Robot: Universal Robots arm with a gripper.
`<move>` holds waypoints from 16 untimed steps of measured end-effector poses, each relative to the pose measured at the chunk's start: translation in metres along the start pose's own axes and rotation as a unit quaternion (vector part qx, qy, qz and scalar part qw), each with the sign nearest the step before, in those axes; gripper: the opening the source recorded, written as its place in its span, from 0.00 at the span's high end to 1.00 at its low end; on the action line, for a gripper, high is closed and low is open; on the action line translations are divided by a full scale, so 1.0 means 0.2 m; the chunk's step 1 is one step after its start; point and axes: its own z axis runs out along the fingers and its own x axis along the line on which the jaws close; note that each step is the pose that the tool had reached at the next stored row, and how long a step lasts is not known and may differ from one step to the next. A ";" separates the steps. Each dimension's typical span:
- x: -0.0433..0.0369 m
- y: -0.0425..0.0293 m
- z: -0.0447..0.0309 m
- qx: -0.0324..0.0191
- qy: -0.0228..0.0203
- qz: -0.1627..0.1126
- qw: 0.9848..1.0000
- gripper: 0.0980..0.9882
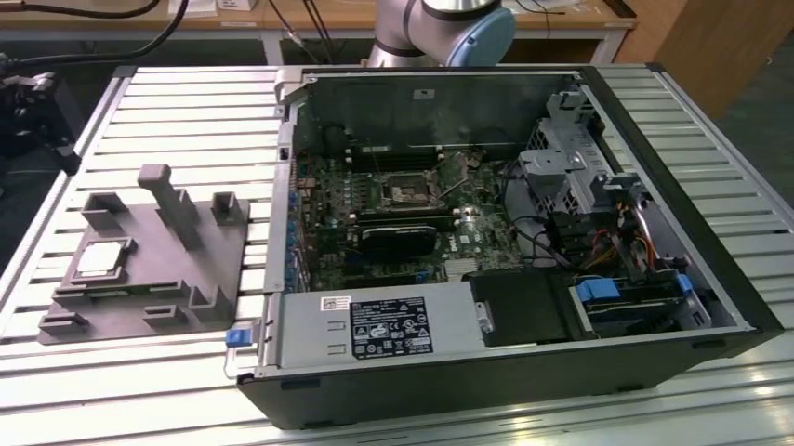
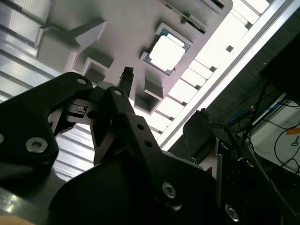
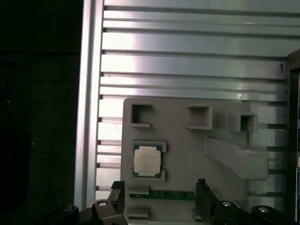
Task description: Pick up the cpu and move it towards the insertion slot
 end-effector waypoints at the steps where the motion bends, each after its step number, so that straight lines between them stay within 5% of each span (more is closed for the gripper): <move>1: 0.003 -0.001 0.009 0.000 0.000 0.000 1.000 0.32; 16: 0.035 -0.014 0.145 0.000 0.001 0.000 1.000 0.32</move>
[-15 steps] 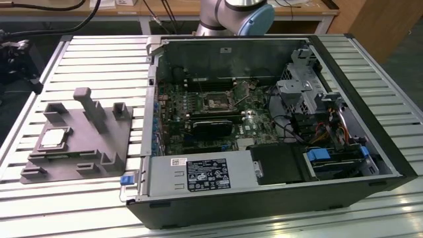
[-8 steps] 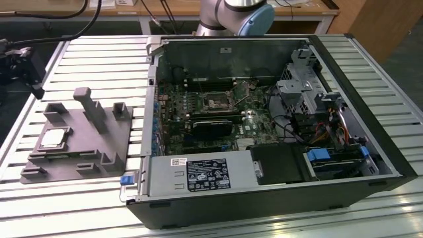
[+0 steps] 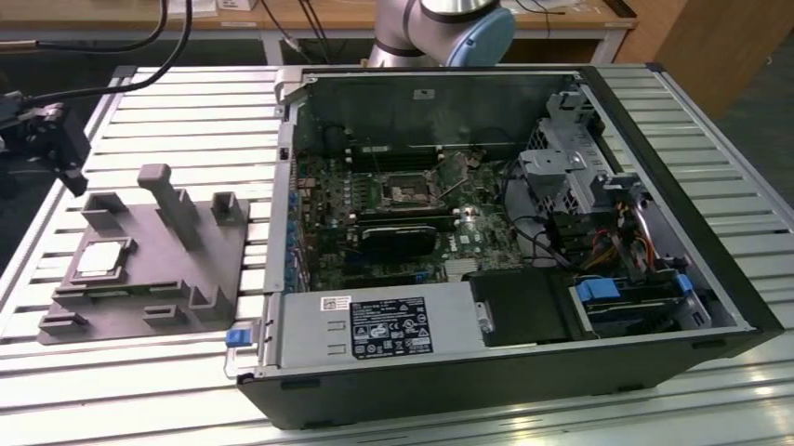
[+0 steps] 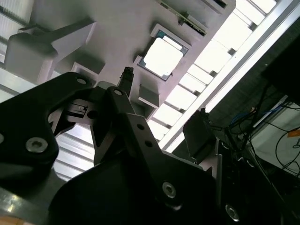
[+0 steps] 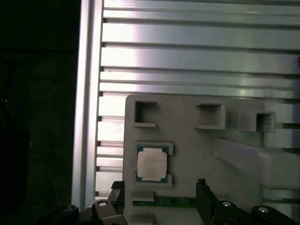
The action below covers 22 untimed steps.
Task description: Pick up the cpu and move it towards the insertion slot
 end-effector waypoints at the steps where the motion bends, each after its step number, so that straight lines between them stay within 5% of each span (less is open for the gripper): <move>1: 0.002 0.000 0.009 0.000 0.000 0.000 1.000 0.32; 22: 0.028 -0.018 0.200 0.000 0.000 0.000 1.000 0.32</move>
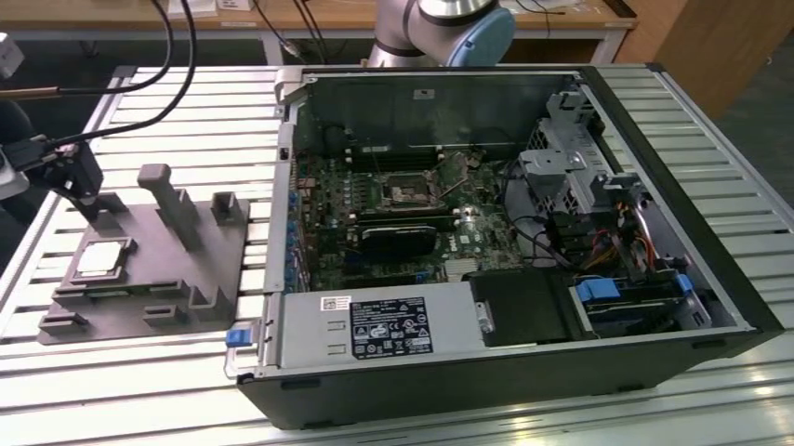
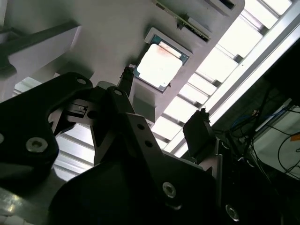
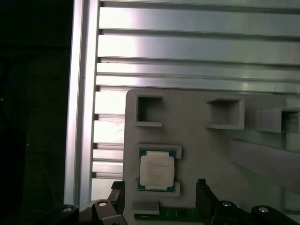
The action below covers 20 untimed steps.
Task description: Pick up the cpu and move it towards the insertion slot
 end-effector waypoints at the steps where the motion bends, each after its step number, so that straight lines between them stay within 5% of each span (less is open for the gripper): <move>1: 0.001 -0.001 0.009 0.000 0.000 0.000 1.000 0.32; 6: 0.002 -0.008 0.054 0.000 0.000 0.000 1.000 0.30; 7: 0.002 -0.010 0.064 0.000 0.000 0.000 1.000 0.23; 20: 0.002 -0.026 0.174 0.002 0.000 0.000 1.000 0.23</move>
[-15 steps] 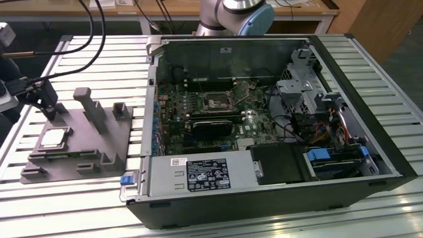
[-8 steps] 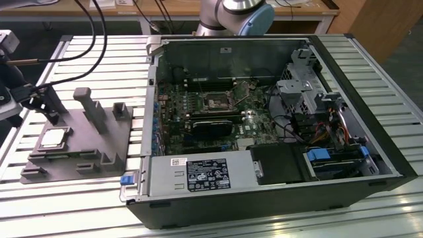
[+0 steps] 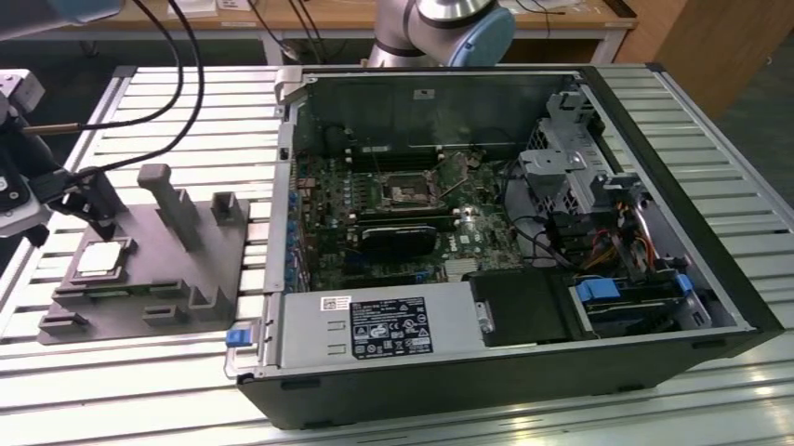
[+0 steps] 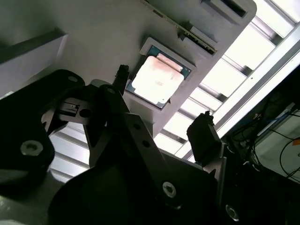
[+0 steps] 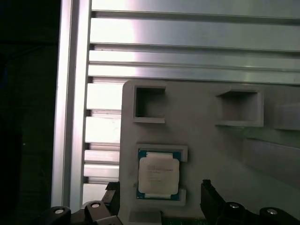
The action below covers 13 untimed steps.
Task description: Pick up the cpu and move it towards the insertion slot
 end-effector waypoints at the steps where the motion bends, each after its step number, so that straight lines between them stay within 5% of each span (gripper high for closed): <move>1: 0.000 0.000 0.008 0.000 0.000 0.000 1.000 0.23; 13: -0.001 -0.004 0.117 0.000 0.001 -0.018 1.000 0.23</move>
